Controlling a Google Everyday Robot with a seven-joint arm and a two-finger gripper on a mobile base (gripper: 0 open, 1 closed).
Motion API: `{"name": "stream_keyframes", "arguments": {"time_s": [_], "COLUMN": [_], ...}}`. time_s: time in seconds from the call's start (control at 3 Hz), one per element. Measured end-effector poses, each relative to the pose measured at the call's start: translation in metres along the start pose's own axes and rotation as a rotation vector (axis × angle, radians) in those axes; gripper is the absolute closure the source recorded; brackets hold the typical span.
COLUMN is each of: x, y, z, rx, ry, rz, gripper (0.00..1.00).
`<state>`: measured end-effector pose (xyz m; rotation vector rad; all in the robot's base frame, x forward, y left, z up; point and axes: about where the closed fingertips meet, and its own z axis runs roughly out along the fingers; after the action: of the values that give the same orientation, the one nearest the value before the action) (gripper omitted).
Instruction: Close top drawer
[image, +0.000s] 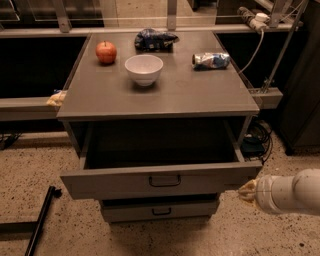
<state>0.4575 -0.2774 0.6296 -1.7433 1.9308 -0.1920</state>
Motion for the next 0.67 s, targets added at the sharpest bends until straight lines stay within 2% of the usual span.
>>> {"name": "stream_keyframes", "arguments": {"time_s": [0.33, 0.67], "x": [-0.001, -0.007], "y": [-0.018, -0.033], "z": [0.017, 0.03], "rx": [0.07, 0.1], "ry": [-0.018, -0.086], "rz": [-0.023, -0.013], "gripper": [1.0, 1.0]}}
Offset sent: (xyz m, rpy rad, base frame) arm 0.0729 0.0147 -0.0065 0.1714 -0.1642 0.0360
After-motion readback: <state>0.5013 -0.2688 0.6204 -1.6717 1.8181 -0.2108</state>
